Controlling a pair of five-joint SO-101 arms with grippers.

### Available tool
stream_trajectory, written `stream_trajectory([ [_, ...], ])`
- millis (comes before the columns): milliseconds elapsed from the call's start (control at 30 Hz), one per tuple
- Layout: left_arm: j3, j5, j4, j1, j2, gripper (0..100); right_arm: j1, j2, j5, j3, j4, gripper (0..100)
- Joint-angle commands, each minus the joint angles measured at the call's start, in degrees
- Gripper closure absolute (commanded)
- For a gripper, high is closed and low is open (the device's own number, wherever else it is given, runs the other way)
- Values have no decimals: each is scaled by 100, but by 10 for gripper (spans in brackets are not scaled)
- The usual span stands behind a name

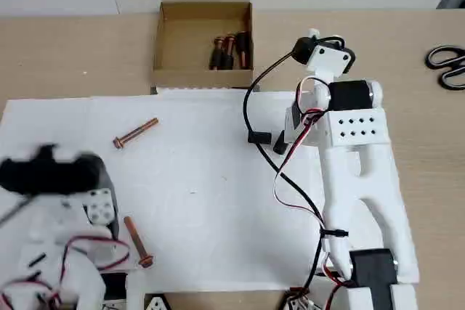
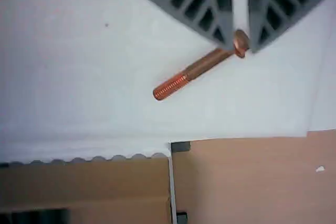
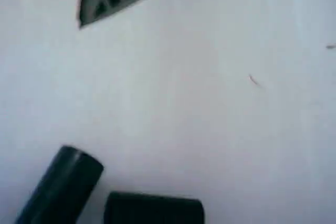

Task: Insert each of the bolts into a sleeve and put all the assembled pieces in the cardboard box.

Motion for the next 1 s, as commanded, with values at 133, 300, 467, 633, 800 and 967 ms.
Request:
stream_trajectory([
  [133,1147,-9,105,-589,-624,994,66,-207,62,352,-286,768],
  [300,1798,273,-273,-615,88,994,66,-224,62,571,-286,768],
  [467,2343,431,-668,-642,624,994,66,-224,62,624,-286,768],
  [633,2870,431,-1178,-633,976,994,66,-224,53,615,-286,768],
  [800,3169,431,-1547,-607,1240,994,66,-224,53,615,-286,768],
  [967,3486,404,-1881,-607,1477,994,66,-198,53,615,-286,768],
])
